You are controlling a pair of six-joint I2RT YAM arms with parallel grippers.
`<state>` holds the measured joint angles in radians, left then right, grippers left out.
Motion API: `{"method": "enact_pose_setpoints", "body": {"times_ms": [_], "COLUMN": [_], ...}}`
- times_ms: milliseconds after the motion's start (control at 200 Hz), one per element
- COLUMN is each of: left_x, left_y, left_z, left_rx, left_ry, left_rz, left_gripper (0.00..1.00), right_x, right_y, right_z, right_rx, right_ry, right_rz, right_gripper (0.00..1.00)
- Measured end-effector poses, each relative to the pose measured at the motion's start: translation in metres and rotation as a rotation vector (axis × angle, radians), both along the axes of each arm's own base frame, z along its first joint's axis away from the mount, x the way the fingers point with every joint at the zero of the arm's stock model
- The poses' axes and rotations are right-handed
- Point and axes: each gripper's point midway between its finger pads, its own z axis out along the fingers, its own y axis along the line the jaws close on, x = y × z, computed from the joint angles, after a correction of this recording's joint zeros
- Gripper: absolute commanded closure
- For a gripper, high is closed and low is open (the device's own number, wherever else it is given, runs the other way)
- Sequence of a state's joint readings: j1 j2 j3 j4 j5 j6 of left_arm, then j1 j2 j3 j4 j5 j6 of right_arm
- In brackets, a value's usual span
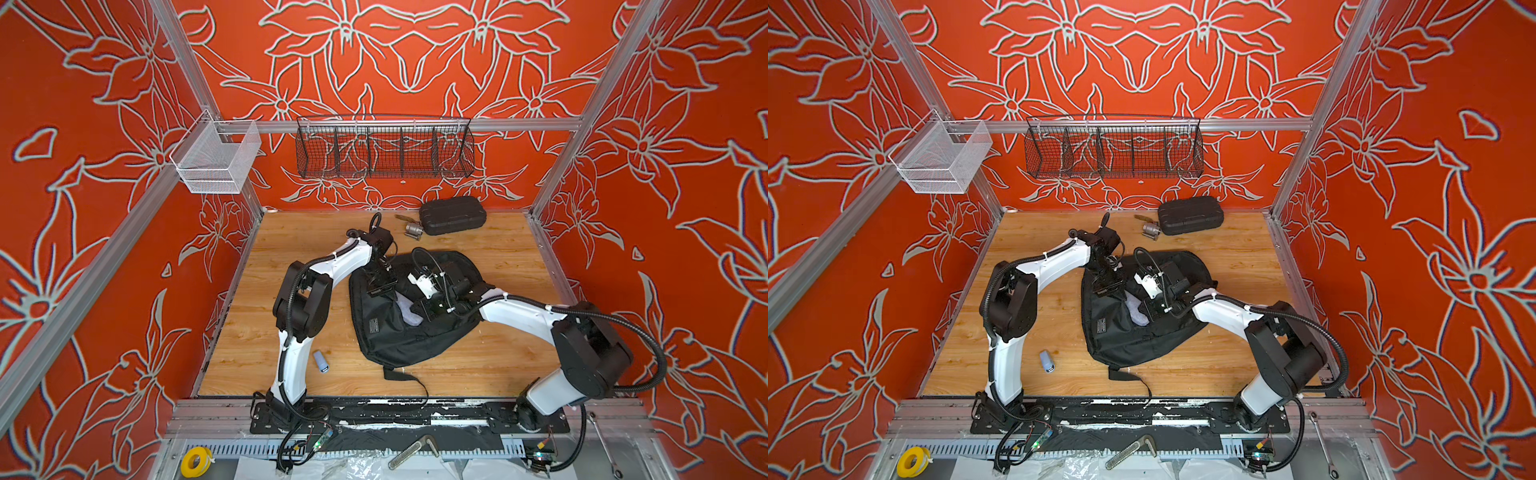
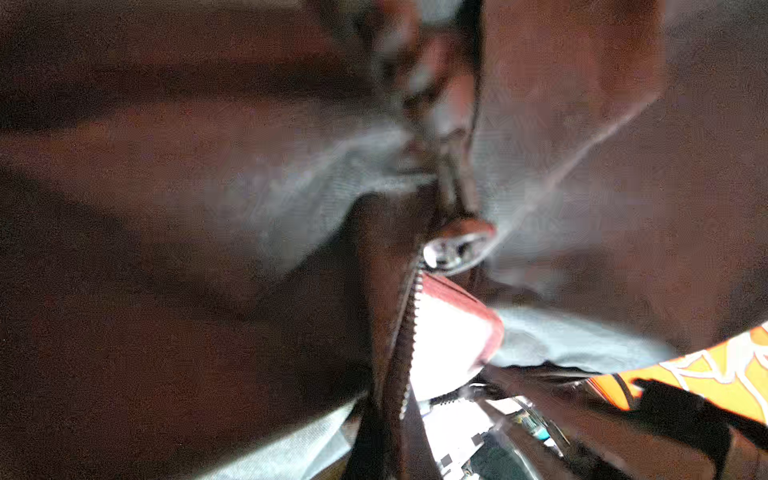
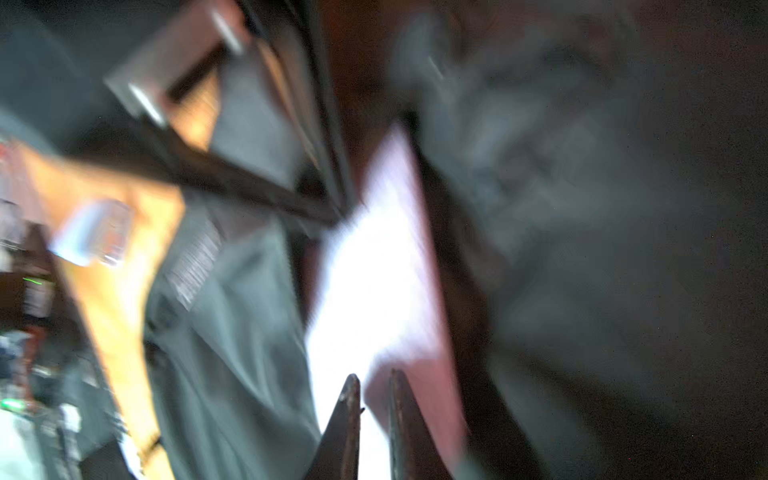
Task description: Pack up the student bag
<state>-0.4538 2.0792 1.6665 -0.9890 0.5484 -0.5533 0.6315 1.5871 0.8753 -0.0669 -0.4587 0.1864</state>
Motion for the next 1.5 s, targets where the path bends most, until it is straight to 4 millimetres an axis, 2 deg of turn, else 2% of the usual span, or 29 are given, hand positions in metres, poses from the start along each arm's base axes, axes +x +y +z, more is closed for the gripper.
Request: {"method": "enact_pose_setpoints", "body": {"times_ms": [40, 90, 160, 220, 255, 355, 500, 676, 841, 976, 1056, 1116, 1221, 1316, 1496], "left_x": [-0.001, -0.002, -0.003, -0.002, -0.001, 0.001, 0.005, 0.006, -0.004, -0.014, -0.015, -0.016, -0.015, -0.014, -0.016], "left_y": [-0.002, -0.004, -0.004, -0.002, 0.0, 0.005, 0.01, 0.01, -0.003, -0.002, 0.002, 0.004, 0.005, 0.005, 0.002], "left_z": [0.0, 0.0, 0.0, 0.0, 0.001, 0.004, 0.023, 0.048, 0.04, 0.025, 0.018, 0.012, 0.002, -0.001, 0.002], "left_rx": [-0.01, -0.013, -0.003, 0.02, 0.037, 0.073, 0.09, 0.092, 0.128, 0.194, 0.222, 0.241, 0.27, 0.282, 0.261], "left_ry": [0.007, 0.01, 0.008, -0.001, -0.008, -0.037, -0.095, -0.168, -0.164, -0.124, -0.104, -0.086, -0.055, -0.047, -0.035], "left_rz": [0.002, 0.002, 0.001, 0.0, 0.0, 0.002, 0.031, 0.057, 0.016, 0.003, 0.008, 0.006, 0.006, 0.009, 0.017], "left_gripper": [1.0, 1.0, 1.0, 0.98, 0.95, 0.78, 0.6, 0.56, 0.57, 0.59, 0.65, 0.8, 1.0, 1.0, 1.0], "right_x": [-0.001, -0.001, 0.001, 0.002, 0.004, 0.005, 0.003, -0.015, -0.021, -0.018, -0.018, -0.019, -0.018, -0.016, -0.013], "right_y": [0.005, 0.01, 0.013, 0.013, 0.01, -0.004, -0.024, -0.042, -0.049, -0.045, -0.04, -0.037, -0.03, -0.028, -0.03], "right_z": [0.0, 0.0, 0.004, 0.008, 0.01, 0.014, 0.014, -0.003, -0.014, -0.019, -0.027, -0.033, -0.037, -0.036, -0.027], "right_rx": [0.025, 0.049, 0.058, 0.047, 0.03, -0.031, -0.111, -0.171, -0.211, -0.209, -0.22, -0.232, -0.241, -0.249, -0.242], "right_ry": [0.004, 0.016, -0.003, -0.033, -0.058, -0.11, -0.139, -0.106, -0.086, -0.093, -0.092, -0.089, -0.105, -0.125, -0.144], "right_rz": [0.008, 0.007, 0.007, 0.009, 0.002, -0.017, -0.042, -0.041, -0.036, -0.031, -0.018, -0.007, 0.004, 0.002, -0.065], "right_gripper": [0.67, 0.52, 0.4, 0.34, 0.32, 0.29, 0.28, 0.27, 0.25, 0.25, 0.27, 0.3, 0.41, 0.55, 0.73]}}
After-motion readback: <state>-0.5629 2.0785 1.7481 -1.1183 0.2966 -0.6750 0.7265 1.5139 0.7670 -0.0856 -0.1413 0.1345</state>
